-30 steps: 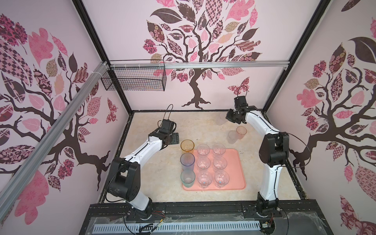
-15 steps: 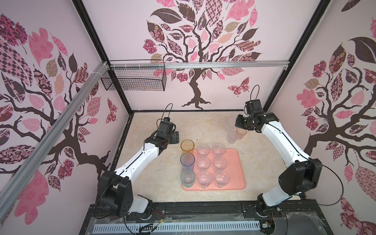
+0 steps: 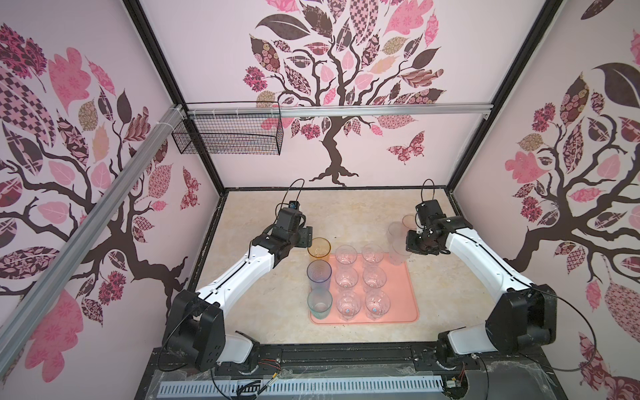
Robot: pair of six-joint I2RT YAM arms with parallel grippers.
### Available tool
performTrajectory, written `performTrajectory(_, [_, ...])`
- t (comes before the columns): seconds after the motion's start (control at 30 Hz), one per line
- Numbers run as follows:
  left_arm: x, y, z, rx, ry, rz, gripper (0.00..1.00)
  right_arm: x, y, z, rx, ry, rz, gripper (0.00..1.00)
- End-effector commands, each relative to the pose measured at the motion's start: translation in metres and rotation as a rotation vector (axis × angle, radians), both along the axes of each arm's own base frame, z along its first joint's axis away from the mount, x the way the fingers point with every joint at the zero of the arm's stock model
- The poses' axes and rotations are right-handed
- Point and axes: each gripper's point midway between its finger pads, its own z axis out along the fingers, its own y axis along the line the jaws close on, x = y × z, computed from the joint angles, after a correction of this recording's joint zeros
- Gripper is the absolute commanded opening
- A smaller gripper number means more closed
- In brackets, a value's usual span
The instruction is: Place the glasses into the tray
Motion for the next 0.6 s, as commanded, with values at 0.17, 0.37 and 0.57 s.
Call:
performTrajectory(0.17, [-0.003,-0.001,-0.005,-0.006,-0.005,-0.011,0.80,-0.001,0.001,-0.022,-0.009,0.046,0.003,0.00])
performTrajectory(0.37, [-0.003,0.000,-0.007,-0.003,-0.003,-0.011,0.80,0.006,0.002,-0.031,-0.024,0.057,0.003,0.00])
performTrajectory(0.57, [-0.002,0.000,-0.008,-0.001,-0.002,-0.010,0.80,0.009,0.005,-0.038,-0.040,0.066,0.008,0.00])
